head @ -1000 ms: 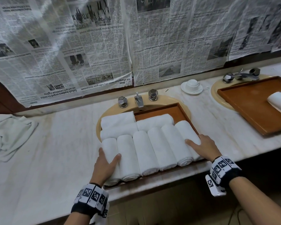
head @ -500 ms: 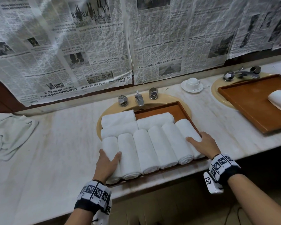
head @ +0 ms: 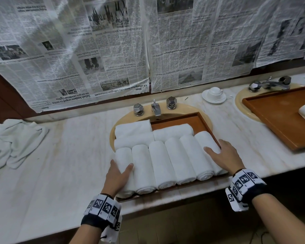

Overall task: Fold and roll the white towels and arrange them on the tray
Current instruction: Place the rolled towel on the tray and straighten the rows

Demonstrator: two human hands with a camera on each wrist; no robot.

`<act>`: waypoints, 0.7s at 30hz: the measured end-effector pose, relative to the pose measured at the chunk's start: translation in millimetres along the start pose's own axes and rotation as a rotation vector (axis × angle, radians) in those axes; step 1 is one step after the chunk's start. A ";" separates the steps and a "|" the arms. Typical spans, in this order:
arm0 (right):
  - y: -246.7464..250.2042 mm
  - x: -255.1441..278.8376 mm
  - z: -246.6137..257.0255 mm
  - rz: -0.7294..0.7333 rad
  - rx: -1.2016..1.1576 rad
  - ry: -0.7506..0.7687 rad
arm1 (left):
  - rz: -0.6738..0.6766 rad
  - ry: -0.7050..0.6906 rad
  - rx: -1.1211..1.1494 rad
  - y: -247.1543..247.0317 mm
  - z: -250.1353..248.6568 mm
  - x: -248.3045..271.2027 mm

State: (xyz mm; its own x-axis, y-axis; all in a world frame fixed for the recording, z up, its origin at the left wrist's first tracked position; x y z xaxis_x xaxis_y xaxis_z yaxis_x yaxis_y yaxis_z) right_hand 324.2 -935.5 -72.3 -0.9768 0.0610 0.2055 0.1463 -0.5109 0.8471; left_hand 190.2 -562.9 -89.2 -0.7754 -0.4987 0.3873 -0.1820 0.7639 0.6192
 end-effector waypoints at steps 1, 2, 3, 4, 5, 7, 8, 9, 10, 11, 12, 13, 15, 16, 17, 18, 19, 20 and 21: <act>2.5 2.8 7.7 -0.012 0.014 0.026 | -0.003 -0.006 0.009 2.0 0.0 0.4; 4.8 5.4 15.4 -0.028 0.021 0.058 | -0.004 -0.012 0.017 3.8 -0.4 0.4; 5.4 6.9 22.0 -0.036 0.027 0.082 | -0.007 -0.016 0.027 5.8 -1.2 1.3; 6.5 11.0 31.8 -0.043 0.031 0.109 | -0.013 -0.020 0.040 8.4 -1.7 1.8; 4.6 13.2 40.4 -0.046 0.041 0.133 | -0.019 -0.028 0.054 11.4 -1.5 2.1; -0.4 19.5 60.4 -0.053 0.069 0.201 | -0.027 -0.044 0.074 17.6 1.2 1.3; -4.9 23.4 70.7 -0.051 0.080 0.240 | -0.028 -0.051 0.072 21.5 3.7 0.8; -11.5 26.5 80.3 -0.036 0.093 0.267 | -0.028 -0.056 0.062 25.9 6.5 0.3; -19.1 30.8 91.3 -0.012 0.106 0.281 | -0.028 -0.061 0.051 31.6 10.7 -1.1; -26.6 34.6 100.5 0.007 0.118 0.291 | -0.025 -0.070 0.040 36.6 14.4 -2.3; -33.5 38.6 108.4 0.021 0.131 0.306 | -0.021 -0.080 0.030 41.1 17.6 -3.4; -41.8 44.0 118.8 0.034 0.143 0.327 | -0.020 -0.095 0.024 48.3 23.0 -4.1; -57.8 53.7 139.9 0.051 0.163 0.367 | -0.015 -0.121 0.010 65.1 35.2 -5.3; -65.5 58.7 151.2 0.063 0.180 0.383 | -0.013 -0.127 0.003 74.9 42.1 -6.4; -72.8 63.6 162.5 0.073 0.195 0.399 | -0.013 -0.134 -0.002 85.4 49.6 -8.2; -80.3 68.0 173.5 0.081 0.209 0.411 | -0.017 -0.142 -0.007 96.5 56.8 -9.5; -87.3 72.4 184.7 0.086 0.216 0.428 | -0.023 -0.150 -0.011 107.9 63.6 -10.7; -94.2 77.5 196.3 0.092 0.221 0.442 | -0.031 -0.158 -0.016 119.8 70.7 -11.8; -101.0 82.8 208.1 0.093 0.223 0.464 | -0.038 -0.163 -0.020 131.5 78.1 -13.6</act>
State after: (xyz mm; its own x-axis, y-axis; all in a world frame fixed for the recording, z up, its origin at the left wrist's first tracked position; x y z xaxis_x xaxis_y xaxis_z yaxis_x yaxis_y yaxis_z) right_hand 261.1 -700.5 -38.9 -0.9173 -0.3882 0.0889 0.2162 -0.2980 0.9298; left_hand 129.6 -423.6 -66.4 -0.8566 -0.4525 0.2481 -0.2024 0.7369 0.6450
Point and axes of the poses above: each hand's wrist, its own x-axis away from the middle knuckle, its own y-axis out of the back of the hand, z = x × y, the point moved 1 cm from there along -x, towards the middle knuckle
